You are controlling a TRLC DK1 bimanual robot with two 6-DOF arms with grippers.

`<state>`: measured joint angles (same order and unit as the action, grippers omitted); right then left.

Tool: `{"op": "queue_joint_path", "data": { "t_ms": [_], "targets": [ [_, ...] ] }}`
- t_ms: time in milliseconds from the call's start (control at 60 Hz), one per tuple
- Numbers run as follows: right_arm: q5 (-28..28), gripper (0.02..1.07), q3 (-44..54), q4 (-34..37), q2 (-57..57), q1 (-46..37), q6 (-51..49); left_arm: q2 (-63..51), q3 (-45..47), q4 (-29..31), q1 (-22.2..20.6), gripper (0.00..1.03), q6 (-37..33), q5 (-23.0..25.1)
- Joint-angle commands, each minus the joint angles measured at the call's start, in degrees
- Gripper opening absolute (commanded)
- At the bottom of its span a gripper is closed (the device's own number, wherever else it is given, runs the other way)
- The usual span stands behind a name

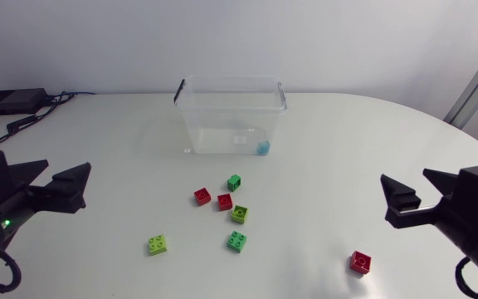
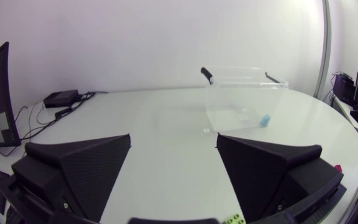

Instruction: Place the duplo bricks in the container

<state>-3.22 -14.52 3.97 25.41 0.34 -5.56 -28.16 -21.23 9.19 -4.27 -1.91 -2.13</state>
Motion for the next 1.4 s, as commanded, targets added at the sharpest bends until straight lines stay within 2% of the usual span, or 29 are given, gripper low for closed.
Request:
{"op": "queue_joint_path", "data": {
  "t_ms": [0,117,183,350,467,583,783,867,1050,1100,1133,1167,1250,1383],
  "targets": [
    [-1.17,1.02,-3.93,2.98,6.76,0.45,0.38,-6.55,-5.40,3.38,-0.47,0.96,-0.20,0.02],
    [-1.61,1.02,-7.36,6.58,14.49,-0.08,-1.03,-14.55,-12.08,10.15,-0.74,0.92,-2.75,0.11],
    [-1.96,1.02,-9.03,8.07,18.01,-0.16,-1.38,-19.30,-15.24,13.22,-2.41,0.92,-3.80,0.11],
    [-9.78,1.02,-12.81,13.08,24.60,-4.03,-2.96,-30.11,-22.36,19.29,-5.31,0.92,-10.57,0.11],
    [-12.77,1.02,-15.36,17.74,28.64,-4.82,-4.54,-38.55,-28.16,24.91,-6.80,0.92,-16.37,0.11],
    [-13.74,1.02,-16.50,20.64,31.81,-4.73,-5.95,-43.29,-29.57,25.26,-7.24,0.92,-19.09,0.29],
    [-17.69,1.02,-18.17,28.20,32.86,-5.44,-10.96,-46.72,-29.39,28.07,-8.21,0.92,-25.69,6.26],
    [-17.61,1.02,-18.35,31.10,33.04,-5.44,-14.04,-47.16,-29.30,28.95,-8.03,0.92,-27.71,8.02],
    [-17.34,1.02,-17.38,34.09,34.62,-5.70,-20.28,-47.86,-28.86,29.31,-8.03,0.92,-30.61,8.11],
    [-13.74,1.02,-18.26,35.41,35.68,-4.47,-24.06,-47.95,-28.78,29.39,-7.94,0.92,-31.22,8.11],
    [-7.76,1.01,-19.05,36.99,36.82,-1.92,-32.05,-47.95,-28.51,29.39,-8.03,0.92,-32.01,8.11],
    [-4.25,1.00,-18.96,36.99,37.26,-0.69,-33.11,-48.04,-28.42,29.39,-8.12,0.92,-32.36,8.11],
    [-2.14,0.99,-17.12,36.02,38.75,-0.16,-35.92,-48.21,-27.81,29.39,-8.38,0.92,-33.51,8.11],
    [-1.70,0.97,-13.16,32.68,39.54,4.23,-39.53,-49.62,-27.19,29.39,-8.73,0.92,-35.18,8.11]
  ]
}}
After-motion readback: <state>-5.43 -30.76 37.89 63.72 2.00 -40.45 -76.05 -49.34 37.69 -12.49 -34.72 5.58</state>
